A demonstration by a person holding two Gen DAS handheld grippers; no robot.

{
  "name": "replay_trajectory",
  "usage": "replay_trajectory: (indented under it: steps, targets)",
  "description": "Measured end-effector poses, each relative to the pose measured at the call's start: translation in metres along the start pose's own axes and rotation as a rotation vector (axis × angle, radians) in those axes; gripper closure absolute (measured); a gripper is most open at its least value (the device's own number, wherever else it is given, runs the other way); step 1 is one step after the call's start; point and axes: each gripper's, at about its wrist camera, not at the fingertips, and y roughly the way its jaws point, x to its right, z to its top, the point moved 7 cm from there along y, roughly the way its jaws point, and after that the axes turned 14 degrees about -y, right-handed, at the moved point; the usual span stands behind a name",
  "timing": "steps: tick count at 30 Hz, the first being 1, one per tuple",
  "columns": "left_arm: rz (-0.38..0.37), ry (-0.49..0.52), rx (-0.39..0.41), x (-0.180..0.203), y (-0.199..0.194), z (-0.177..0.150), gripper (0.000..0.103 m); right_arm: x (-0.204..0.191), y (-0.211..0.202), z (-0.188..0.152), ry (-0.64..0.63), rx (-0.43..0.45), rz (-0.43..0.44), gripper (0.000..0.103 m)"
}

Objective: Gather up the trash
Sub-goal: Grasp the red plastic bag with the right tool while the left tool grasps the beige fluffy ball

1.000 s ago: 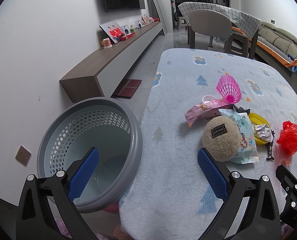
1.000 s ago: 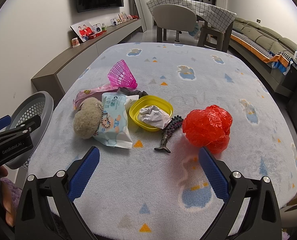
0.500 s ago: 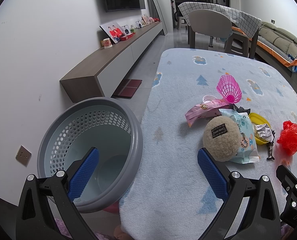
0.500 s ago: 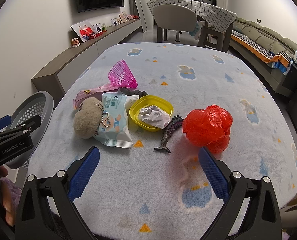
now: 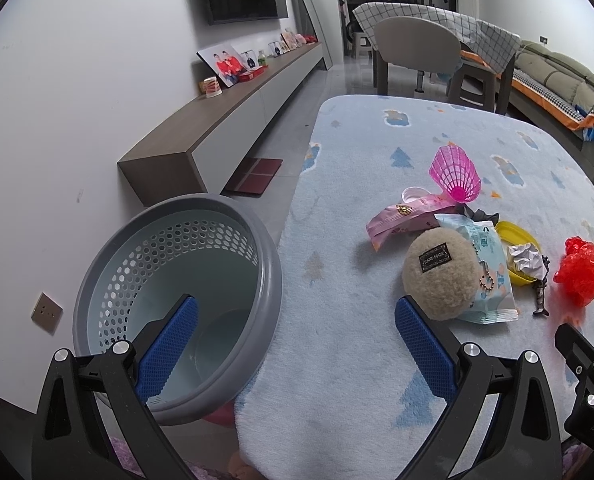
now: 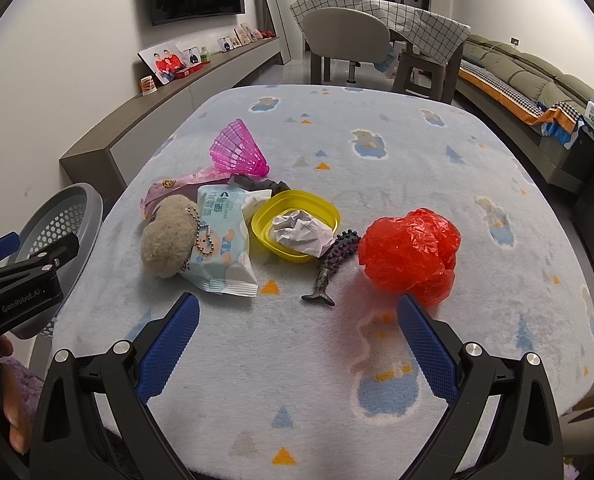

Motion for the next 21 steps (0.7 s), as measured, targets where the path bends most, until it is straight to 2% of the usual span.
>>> replay_trajectory:
  steps: [9,14,21]
  targets:
    - [-0.015,0.013,-0.002,0.012,0.003,-0.005,0.006,0.022,0.001,-0.009,0.05,0.006,-0.001,0.008]
    - [-0.021,0.014,-0.002,0.02,0.007,-0.006,0.006,0.047,0.002,-0.017,0.113,0.002,-0.017,0.008]
    - [-0.026,0.018,-0.012,0.027,0.011,-0.008,0.006,0.081,0.019,-0.021,0.177,-0.058,-0.055,0.008]
